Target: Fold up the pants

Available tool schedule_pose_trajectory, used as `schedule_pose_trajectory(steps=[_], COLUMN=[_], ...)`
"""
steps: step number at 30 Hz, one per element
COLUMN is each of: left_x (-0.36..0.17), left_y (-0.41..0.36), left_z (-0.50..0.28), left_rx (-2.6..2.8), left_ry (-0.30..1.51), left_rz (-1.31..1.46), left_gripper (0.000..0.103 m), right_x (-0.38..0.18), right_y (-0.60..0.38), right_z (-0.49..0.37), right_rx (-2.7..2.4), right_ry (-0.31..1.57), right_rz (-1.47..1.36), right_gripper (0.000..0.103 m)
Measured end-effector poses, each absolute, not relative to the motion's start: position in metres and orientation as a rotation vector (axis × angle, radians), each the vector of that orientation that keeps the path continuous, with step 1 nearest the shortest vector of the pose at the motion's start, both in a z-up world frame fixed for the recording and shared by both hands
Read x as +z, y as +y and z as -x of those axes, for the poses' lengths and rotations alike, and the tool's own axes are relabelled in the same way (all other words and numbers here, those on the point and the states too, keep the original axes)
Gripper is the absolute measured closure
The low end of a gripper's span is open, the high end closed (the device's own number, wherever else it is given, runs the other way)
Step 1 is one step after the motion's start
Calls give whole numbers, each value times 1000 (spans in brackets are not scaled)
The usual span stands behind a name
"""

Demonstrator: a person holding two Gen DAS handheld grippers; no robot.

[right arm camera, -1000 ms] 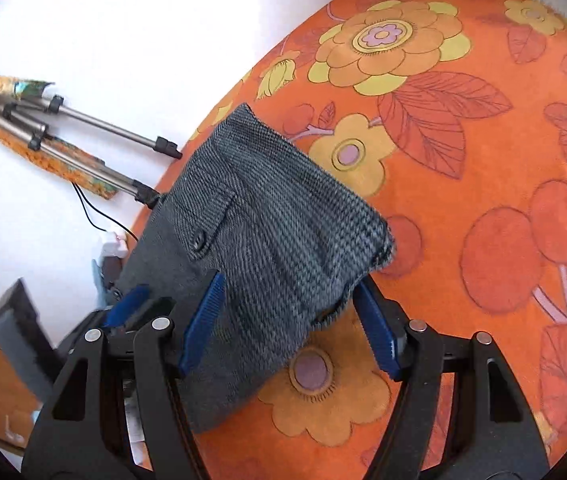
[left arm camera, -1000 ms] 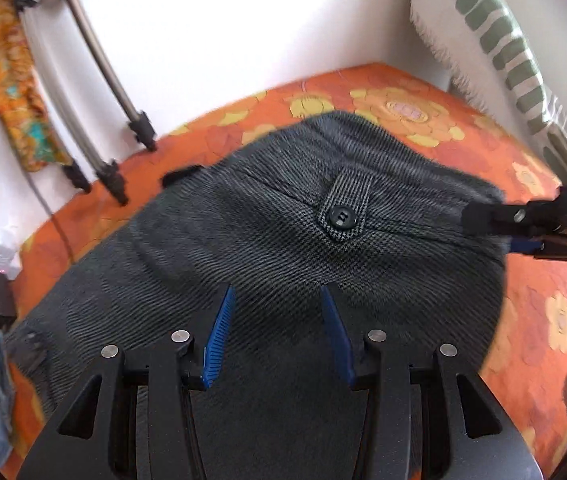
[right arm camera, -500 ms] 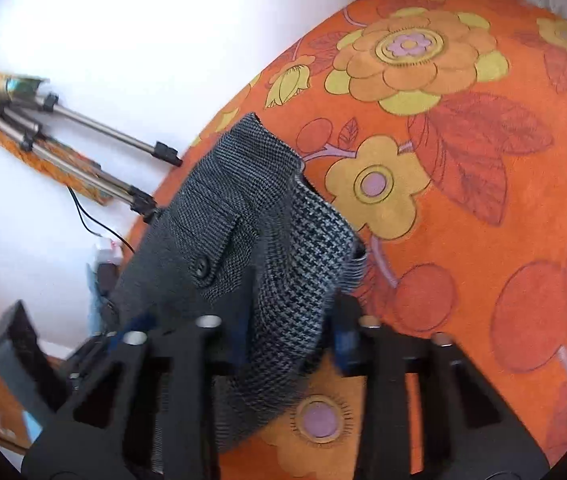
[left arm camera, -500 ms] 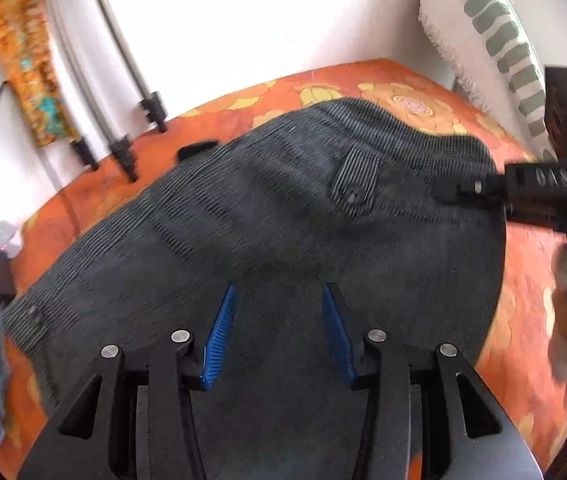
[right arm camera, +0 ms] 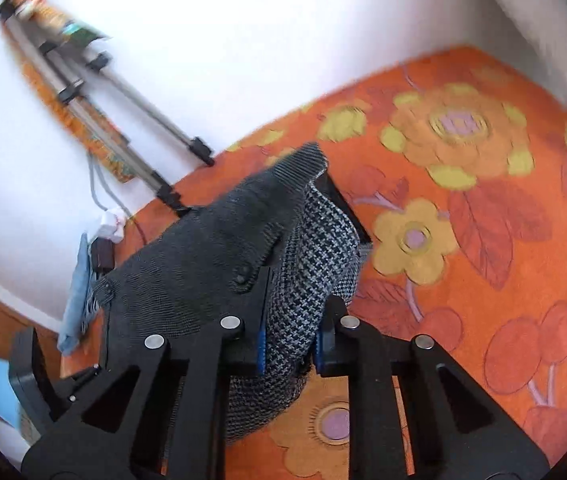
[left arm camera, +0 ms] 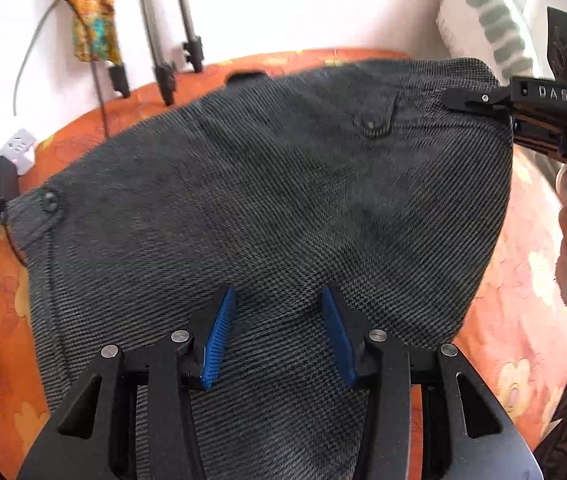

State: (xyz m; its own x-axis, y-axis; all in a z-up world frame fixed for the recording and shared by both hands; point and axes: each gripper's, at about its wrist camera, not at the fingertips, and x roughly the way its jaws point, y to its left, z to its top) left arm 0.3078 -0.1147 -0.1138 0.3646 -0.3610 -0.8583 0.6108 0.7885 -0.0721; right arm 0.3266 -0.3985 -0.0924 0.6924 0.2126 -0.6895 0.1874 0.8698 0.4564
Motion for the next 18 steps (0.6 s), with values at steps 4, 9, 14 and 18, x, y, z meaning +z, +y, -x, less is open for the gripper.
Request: schedule_pose_trajectory(steps=[4,9,14,18], left_x=[-80,-42,-36,-42], left_y=[-66,12,95,131], left_z=[-312,-323,-323,-323], left_rx=[-586,-469,-349,-292], left_ry=[964,899,860,870], left_rz=[-173,-51,95,122], left_gripper=[59,59,59,59], right_x=[-60,-31,-34,-65], right_y=[-354,-268,-161,-87], right_z=[-331,-329,-319,-304], right_rx=[66,179,325,431], right_ry=[767,719,714,746], right_rz=[-344,-77,214,422], right_gripper=[87,87,89,90])
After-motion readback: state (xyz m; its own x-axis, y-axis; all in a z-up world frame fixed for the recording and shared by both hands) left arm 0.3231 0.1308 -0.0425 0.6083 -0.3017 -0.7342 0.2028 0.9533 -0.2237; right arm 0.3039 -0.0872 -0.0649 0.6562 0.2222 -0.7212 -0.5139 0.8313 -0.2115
